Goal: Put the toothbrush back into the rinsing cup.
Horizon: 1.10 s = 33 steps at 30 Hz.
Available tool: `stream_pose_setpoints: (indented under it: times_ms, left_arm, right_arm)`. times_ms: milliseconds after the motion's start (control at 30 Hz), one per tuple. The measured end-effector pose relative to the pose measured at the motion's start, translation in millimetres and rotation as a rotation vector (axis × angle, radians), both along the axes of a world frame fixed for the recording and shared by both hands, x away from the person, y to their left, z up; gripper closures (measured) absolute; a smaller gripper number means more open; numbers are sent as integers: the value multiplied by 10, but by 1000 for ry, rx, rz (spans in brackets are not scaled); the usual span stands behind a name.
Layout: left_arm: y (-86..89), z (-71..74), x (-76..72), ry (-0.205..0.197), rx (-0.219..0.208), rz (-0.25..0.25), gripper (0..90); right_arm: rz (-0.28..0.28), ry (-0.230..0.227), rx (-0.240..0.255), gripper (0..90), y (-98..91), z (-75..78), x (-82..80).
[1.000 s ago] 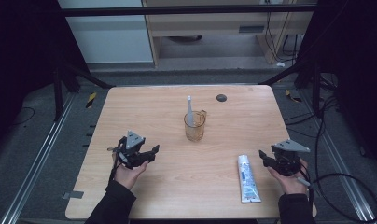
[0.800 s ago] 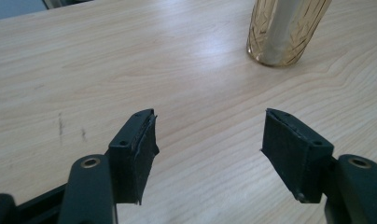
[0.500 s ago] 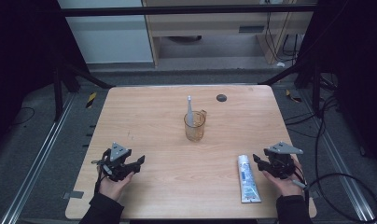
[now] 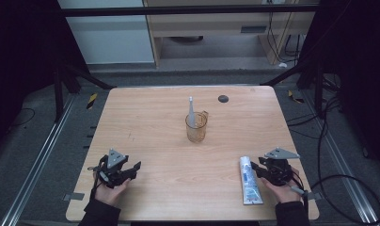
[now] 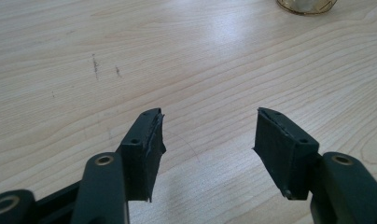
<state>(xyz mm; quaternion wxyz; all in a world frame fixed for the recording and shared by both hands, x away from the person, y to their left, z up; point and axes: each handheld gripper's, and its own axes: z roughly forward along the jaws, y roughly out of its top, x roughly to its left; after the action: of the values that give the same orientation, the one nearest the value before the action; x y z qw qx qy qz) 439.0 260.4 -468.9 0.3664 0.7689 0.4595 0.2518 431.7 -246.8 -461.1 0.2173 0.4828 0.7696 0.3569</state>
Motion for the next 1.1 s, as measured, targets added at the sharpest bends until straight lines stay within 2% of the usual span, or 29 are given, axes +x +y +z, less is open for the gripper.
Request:
stream_pose_setpoints:
  times_ms: [233, 367, 600, 800, 1100]
  left_arm:
    - [45, -2, -2, 0, -12, 13, 443]
    - [45, -9, 0, 4, -6, 10, 458]
    - [50, -18, 2, 9, -3, 11, 461]
    - [61, -20, 3, 5, -1, 18, 450]
    - [58, -26, 8, -1, 1, 15, 416]
  right_arm:
    - [27, 57, 9, 737, 16, 1, -85]
    - [42, 91, -6, 798, -8, -44, -155]
    - [31, 131, 9, 893, -82, -81, -242]
    - [46, 168, 11, 900, -110, -115, -297]
    - [77, 189, 12, 900, -116, -162, -321]
